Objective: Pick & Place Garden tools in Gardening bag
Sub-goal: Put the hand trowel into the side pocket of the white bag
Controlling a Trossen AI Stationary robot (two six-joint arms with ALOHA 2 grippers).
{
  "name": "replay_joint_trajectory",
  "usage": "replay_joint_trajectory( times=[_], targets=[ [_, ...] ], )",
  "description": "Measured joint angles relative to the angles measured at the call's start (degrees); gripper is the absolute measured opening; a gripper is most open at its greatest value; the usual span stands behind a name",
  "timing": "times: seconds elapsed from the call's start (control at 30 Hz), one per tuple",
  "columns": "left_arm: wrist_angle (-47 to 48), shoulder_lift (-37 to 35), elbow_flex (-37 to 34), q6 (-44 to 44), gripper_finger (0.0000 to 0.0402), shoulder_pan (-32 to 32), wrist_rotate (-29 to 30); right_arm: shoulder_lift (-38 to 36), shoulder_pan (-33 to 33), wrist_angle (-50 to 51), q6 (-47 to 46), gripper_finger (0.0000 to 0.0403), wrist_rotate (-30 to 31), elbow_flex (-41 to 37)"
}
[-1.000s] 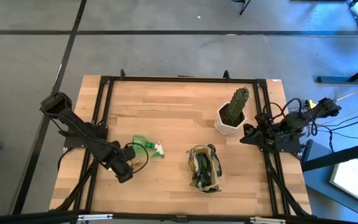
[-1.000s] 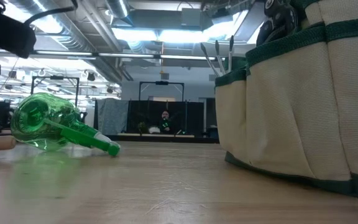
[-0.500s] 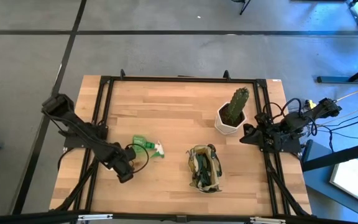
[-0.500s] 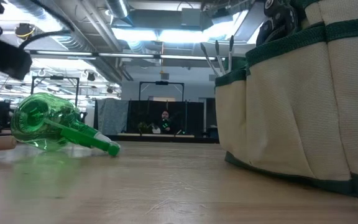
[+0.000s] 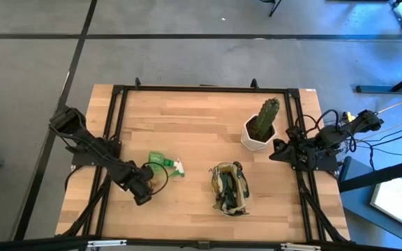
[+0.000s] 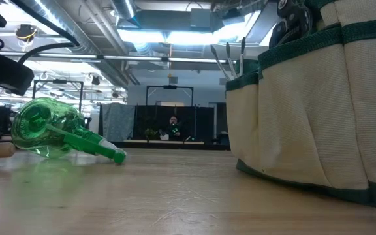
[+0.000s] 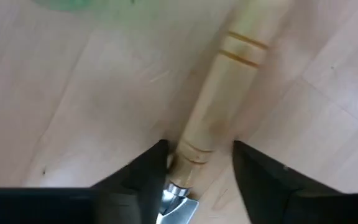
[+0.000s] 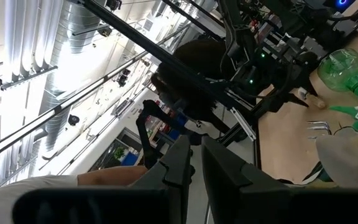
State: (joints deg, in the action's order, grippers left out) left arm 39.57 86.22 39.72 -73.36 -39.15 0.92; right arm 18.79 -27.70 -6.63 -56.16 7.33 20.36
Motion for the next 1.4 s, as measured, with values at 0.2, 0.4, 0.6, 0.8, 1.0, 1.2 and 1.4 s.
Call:
replay_joint_trajectory(
  times=[0.2,0.4,0.6,0.8,1.0,1.2,1.4],
  targets=[
    [-0.5,0.0,0.0,-4.6,0.0057,0.4,-2.7,0.0,0.0,0.0,0.0,0.0044,0.0,0.0],
    [-2.4,-1.3,2.2,-9.9,0.0054,1.3,-5.7,0.0,0.0,0.0,0.0,0.0044,0.0,0.0],
    [-8.3,-8.0,6.1,-19.6,0.0054,1.4,2.1,0.0,0.0,-1.5,0.0,0.0044,0.0,0.0],
    [-21.2,-15.5,9.7,-24.5,0.0054,1.3,13.7,0.0,-0.1,-2.8,2.3,0.0044,-0.5,0.0],
    [-25.6,-18.9,13.6,-25.4,0.0054,2.2,21.6,0.0,-0.1,-3.5,6.8,0.0044,-1.0,0.0],
    [-41.8,-18.1,13.9,-22.3,0.0054,5.8,18.5,1.0,0.0,-11.3,16.1,0.0044,-1.6,1.0],
    [-50.2,-16.2,13.9,-23.4,0.0054,9.5,12.8,7.3,0.0,5.0,29.2,0.0044,-1.8,15.1]
  ],
)
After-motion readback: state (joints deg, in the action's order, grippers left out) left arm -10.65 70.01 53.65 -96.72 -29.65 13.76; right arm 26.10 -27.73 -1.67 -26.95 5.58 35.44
